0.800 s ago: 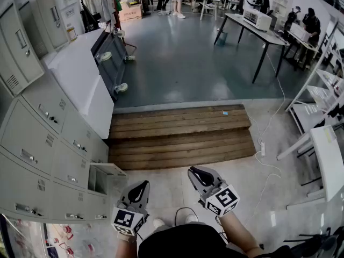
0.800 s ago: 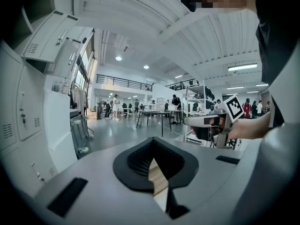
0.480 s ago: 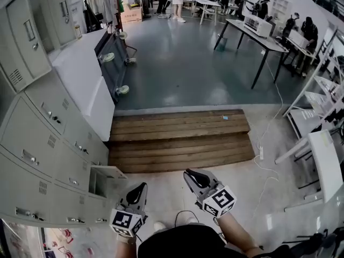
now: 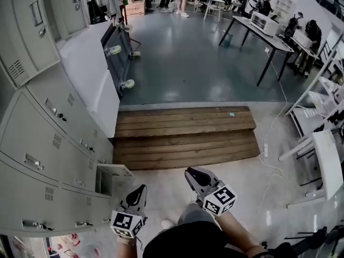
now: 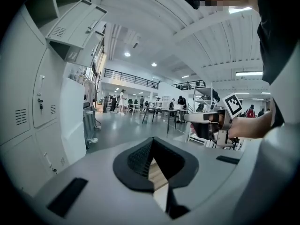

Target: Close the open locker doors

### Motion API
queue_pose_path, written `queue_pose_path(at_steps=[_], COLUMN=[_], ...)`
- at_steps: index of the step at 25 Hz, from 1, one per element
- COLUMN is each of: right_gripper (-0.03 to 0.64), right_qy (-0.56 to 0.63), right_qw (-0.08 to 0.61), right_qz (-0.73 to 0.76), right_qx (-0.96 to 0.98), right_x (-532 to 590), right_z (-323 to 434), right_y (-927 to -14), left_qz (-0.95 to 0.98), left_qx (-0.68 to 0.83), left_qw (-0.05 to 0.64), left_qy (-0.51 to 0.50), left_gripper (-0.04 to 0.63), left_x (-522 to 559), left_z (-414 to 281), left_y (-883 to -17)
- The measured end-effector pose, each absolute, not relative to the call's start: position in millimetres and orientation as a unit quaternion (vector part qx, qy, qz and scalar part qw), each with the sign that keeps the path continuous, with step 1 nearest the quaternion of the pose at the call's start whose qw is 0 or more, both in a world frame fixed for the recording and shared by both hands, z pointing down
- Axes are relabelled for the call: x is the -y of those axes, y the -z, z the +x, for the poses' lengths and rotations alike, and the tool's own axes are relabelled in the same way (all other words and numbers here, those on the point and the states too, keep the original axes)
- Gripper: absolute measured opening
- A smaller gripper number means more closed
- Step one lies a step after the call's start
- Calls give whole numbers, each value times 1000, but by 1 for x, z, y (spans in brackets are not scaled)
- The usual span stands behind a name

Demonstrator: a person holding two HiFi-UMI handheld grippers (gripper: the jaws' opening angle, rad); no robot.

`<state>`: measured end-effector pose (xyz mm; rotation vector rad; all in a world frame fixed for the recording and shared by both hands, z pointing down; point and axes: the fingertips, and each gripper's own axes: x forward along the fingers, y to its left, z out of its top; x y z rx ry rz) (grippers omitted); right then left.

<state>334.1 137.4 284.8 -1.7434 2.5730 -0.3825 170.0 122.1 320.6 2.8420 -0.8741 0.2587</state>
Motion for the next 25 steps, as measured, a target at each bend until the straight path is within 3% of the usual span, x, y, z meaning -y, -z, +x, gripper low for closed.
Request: queue_pose_path(at_steps=[8,13,19,25], right_gripper=[62,63,63,63], right_qy=[135,138,159,188], right_qw=[12,-1,-7,-26], right_qz=[-550,-532,-491,-436], right_qx=[-824,-835,-857,-880], right_x=[-51,27,108,154], right_z=[363,394,426,437], right_y=[-298,-394,-314,-337], left_qz=[943,941,920,890], left_qx=[307,316,363,420], left_qw=[86,79,95,121], left_qy=[-100,-95,-114,-130], left_gripper=[17,17,17,17], left_x=[-44,33,105,134], left_z=[192,230,261,270], left_y=[-334,-422,-338,-354])
